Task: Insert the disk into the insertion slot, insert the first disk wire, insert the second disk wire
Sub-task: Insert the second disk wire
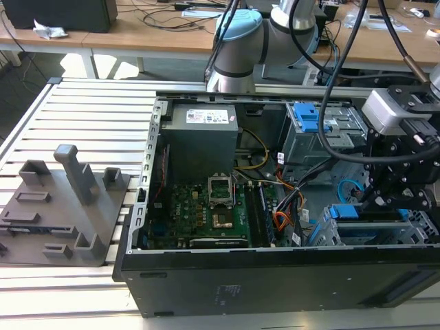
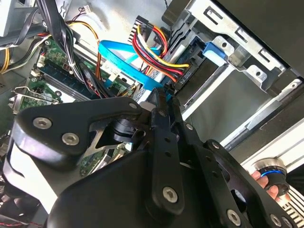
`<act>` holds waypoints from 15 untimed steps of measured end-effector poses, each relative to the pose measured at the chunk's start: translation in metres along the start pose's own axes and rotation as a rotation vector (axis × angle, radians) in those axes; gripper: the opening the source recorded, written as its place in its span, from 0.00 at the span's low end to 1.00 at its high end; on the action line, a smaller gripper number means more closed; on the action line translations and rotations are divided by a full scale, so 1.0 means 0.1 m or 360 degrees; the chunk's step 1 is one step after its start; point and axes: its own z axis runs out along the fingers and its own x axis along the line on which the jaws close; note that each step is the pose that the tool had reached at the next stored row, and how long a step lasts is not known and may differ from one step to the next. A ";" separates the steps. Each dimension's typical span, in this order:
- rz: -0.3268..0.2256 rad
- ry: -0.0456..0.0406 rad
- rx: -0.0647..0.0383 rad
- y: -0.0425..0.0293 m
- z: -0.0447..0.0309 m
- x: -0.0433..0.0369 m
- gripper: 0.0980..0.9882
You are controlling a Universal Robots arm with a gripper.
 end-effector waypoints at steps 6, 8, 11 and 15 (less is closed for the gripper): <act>0.0000 -0.0001 0.0000 -0.001 0.015 0.036 0.07; 0.0000 -0.0002 0.0000 -0.006 0.015 0.040 0.07; 0.0000 -0.0003 0.0000 -0.011 0.022 0.041 0.07; 0.0000 -0.0004 0.0000 -0.012 0.026 0.041 0.07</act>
